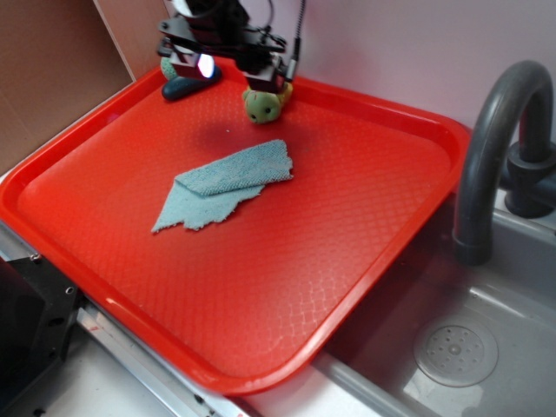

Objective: Grab the green animal.

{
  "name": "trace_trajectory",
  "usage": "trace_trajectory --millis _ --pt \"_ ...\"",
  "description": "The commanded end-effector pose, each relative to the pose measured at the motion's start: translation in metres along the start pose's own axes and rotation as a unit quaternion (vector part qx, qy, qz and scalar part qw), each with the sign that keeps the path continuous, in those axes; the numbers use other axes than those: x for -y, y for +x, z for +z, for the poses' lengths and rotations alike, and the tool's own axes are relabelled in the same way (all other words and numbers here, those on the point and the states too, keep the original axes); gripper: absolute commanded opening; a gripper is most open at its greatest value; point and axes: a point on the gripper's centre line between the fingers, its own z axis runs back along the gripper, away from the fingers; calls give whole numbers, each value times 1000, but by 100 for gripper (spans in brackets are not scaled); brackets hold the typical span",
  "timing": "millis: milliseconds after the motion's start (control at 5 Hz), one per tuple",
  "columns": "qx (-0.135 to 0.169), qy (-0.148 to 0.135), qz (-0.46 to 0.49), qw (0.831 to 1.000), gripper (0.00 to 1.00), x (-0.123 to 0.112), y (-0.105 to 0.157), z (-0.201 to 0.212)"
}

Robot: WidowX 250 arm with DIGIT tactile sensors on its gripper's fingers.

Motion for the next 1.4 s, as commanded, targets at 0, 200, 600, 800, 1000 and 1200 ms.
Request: trace_trajectory --millis 0,200,600,800,1000,1200 --pt "6 -5 23 1000 100 3 31 -20" --pt "5 -5 13 1000 0 9 24 -23" --pt "-13 15 -25 999 0 5 7 8" --pt "-91 -40 -60 993 0 -6 5 53" --pt "-162 -129 -127 970 0 -14 -7 90" --pt "-208 -207 -170 941 0 -26 -29 123"
